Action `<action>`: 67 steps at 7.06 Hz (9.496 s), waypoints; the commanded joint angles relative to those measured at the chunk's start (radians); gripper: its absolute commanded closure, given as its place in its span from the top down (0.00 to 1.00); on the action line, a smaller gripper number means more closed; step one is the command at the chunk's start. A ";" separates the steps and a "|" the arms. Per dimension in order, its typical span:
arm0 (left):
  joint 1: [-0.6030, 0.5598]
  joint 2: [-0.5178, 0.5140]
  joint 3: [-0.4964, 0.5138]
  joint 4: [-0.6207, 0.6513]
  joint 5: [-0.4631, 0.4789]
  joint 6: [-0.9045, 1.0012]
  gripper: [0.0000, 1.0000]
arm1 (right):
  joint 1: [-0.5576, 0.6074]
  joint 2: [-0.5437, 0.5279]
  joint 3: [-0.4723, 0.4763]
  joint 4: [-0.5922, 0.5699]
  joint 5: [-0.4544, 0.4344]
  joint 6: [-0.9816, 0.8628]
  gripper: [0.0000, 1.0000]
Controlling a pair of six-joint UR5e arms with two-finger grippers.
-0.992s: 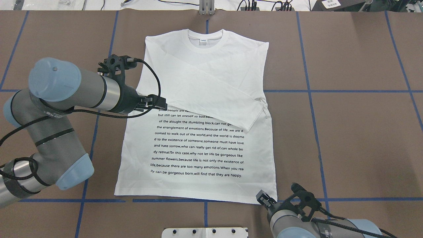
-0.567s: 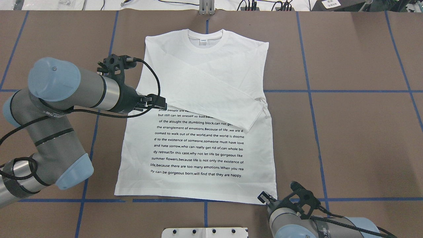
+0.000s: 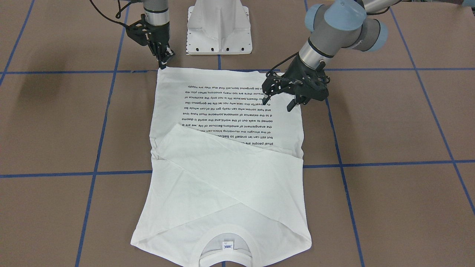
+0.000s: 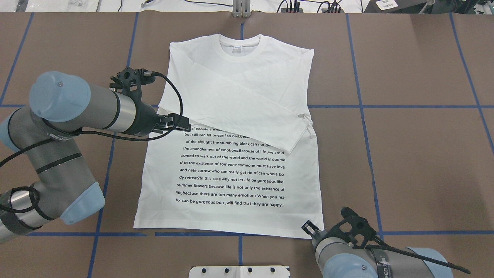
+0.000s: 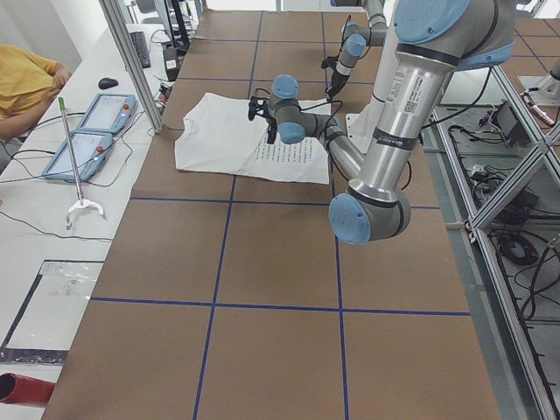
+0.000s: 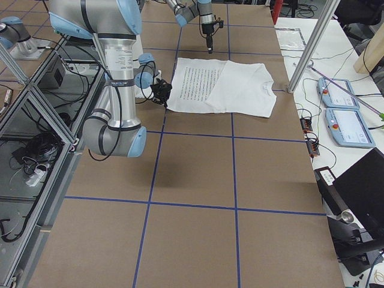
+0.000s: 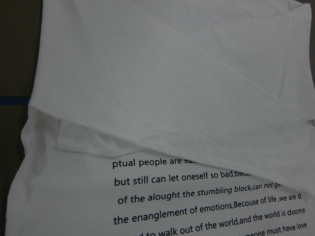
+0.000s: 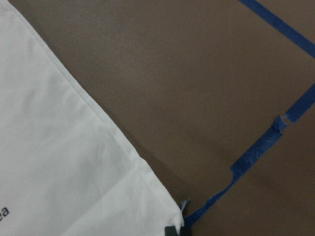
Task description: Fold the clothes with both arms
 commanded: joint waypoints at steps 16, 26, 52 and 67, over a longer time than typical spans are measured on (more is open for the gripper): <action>0.435 0.353 -0.192 0.154 0.310 -0.487 0.40 | 0.015 -0.005 0.033 -0.001 0.024 -0.008 0.00; 0.510 0.338 -0.371 0.166 0.245 -0.613 0.00 | -0.071 -0.069 0.241 -0.184 0.024 0.005 0.00; -0.203 -0.316 0.848 -0.522 0.244 -0.056 0.47 | 0.801 0.592 -0.949 0.397 0.313 -0.865 0.45; -0.223 -0.246 0.698 -0.552 0.231 -0.055 0.59 | 0.532 0.120 -0.369 0.399 0.303 -0.354 0.77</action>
